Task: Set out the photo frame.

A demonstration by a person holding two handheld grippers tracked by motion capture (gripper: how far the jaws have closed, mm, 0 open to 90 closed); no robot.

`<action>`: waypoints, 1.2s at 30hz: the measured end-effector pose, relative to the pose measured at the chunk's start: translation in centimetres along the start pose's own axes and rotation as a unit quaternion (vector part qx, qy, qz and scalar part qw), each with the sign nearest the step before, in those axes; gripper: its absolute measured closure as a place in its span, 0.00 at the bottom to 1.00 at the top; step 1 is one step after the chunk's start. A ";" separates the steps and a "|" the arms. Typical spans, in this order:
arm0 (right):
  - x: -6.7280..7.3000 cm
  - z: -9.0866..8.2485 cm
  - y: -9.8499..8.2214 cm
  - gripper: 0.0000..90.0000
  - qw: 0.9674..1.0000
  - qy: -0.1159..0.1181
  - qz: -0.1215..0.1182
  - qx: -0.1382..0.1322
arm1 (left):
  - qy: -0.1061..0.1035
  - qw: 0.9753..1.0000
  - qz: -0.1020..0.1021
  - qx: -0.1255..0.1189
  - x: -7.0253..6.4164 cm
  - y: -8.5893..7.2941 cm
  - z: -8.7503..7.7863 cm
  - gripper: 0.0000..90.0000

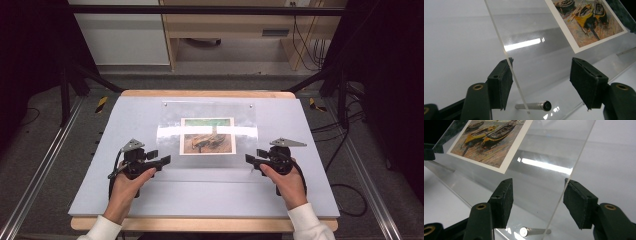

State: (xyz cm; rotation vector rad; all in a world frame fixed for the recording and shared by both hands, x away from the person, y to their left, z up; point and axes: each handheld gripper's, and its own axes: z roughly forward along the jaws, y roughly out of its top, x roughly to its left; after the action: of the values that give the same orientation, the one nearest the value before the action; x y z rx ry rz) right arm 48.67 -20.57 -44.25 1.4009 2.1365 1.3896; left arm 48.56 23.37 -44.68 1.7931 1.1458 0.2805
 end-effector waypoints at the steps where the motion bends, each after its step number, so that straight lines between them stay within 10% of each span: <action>1: 0.0 0.0 0.0 0.47 1.000 0.000 0.000 0.000 | 0.000 1.000 0.000 0.000 0.0 0.0 0.0 0.39; 36: 1.4 -2.0 -1.5 0.60 0.999 -0.021 -0.032 -0.011 | 0.013 1.000 0.029 0.001 -0.9 -1.1 -1.8 0.52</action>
State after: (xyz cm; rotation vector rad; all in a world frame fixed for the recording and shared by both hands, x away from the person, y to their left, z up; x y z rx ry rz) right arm 45.83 -20.72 -44.01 1.3311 2.1149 1.3442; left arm 46.32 23.80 -44.42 1.8301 1.1136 0.3371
